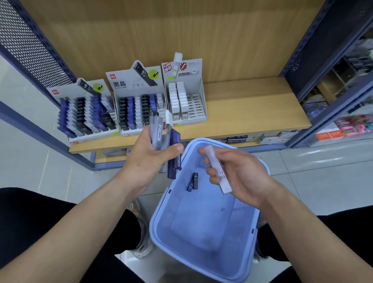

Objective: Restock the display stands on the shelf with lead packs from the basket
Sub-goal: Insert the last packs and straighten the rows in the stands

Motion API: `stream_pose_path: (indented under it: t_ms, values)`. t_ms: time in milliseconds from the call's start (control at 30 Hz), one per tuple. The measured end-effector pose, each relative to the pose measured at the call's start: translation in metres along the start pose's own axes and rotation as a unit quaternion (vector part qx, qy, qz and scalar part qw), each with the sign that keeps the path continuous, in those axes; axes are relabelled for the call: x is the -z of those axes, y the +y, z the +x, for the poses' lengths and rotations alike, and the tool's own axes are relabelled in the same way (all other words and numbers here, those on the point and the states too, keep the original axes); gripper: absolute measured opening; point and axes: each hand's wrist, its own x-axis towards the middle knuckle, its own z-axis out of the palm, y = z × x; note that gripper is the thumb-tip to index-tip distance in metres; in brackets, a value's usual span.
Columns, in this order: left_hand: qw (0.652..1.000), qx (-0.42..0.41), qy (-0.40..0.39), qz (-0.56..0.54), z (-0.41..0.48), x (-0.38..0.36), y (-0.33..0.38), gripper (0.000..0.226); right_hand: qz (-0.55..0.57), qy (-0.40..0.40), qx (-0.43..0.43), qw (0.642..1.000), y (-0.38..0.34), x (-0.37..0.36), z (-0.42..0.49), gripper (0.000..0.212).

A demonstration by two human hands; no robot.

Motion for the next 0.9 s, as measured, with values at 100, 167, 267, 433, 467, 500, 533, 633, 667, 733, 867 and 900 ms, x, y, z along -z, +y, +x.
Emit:
stream_pose_path:
  t_ms: [100,167,267,433,467,500,533,633,667,733,867,900]
  values:
    - [1.000,-0.009,-0.005,0.019,0.001,0.008,0.006,0.054,-0.097,0.022,0.035,0.994,-0.004,-0.004,0.002,0.026]
    - [0.999,-0.009,0.004,0.037,0.004,0.017,0.010,0.060,-0.162,0.043,0.052,0.984,-0.006,-0.007,0.007,0.022]
    - [0.999,-0.011,0.016,0.051,0.007,0.028,0.015,0.057,-0.169,0.080,0.054,0.981,-0.010,-0.013,0.018,0.015]
    - [0.997,-0.019,0.043,0.064,0.013,0.050,0.024,0.044,-0.143,0.066,0.059,0.986,-0.020,-0.027,0.039,0.015]
    - [0.997,-0.022,0.042,0.065,0.014,0.056,0.026,0.046,-0.167,0.065,0.074,0.981,-0.023,-0.031,0.043,0.013]
    - [0.997,-0.025,0.043,0.067,0.016,0.063,0.027,0.048,-0.190,0.072,0.091,0.975,-0.025,-0.034,0.048,0.013]
    - [0.996,-0.025,0.047,0.070,0.017,0.069,0.028,0.051,-0.202,0.085,0.107,0.970,-0.027,-0.039,0.053,0.015]
    - [0.995,-0.020,0.061,0.075,0.020,0.086,0.031,0.078,-0.189,0.108,0.147,0.965,-0.029,-0.049,0.071,0.011]
    - [0.994,-0.016,0.068,0.081,0.021,0.091,0.029,0.086,-0.187,0.109,0.150,0.965,-0.028,-0.052,0.077,0.009]
    - [0.993,-0.021,0.084,0.080,0.023,0.099,0.025,0.067,-0.187,0.112,0.140,0.966,-0.025,-0.055,0.089,0.013]
    - [0.991,0.008,0.096,0.097,0.024,0.107,0.009,0.044,-0.181,0.098,0.123,0.971,-0.018,-0.054,0.108,0.017]
    - [0.989,0.014,0.104,0.108,0.026,0.110,0.005,0.044,-0.181,0.092,0.126,0.971,-0.017,-0.054,0.111,0.016]
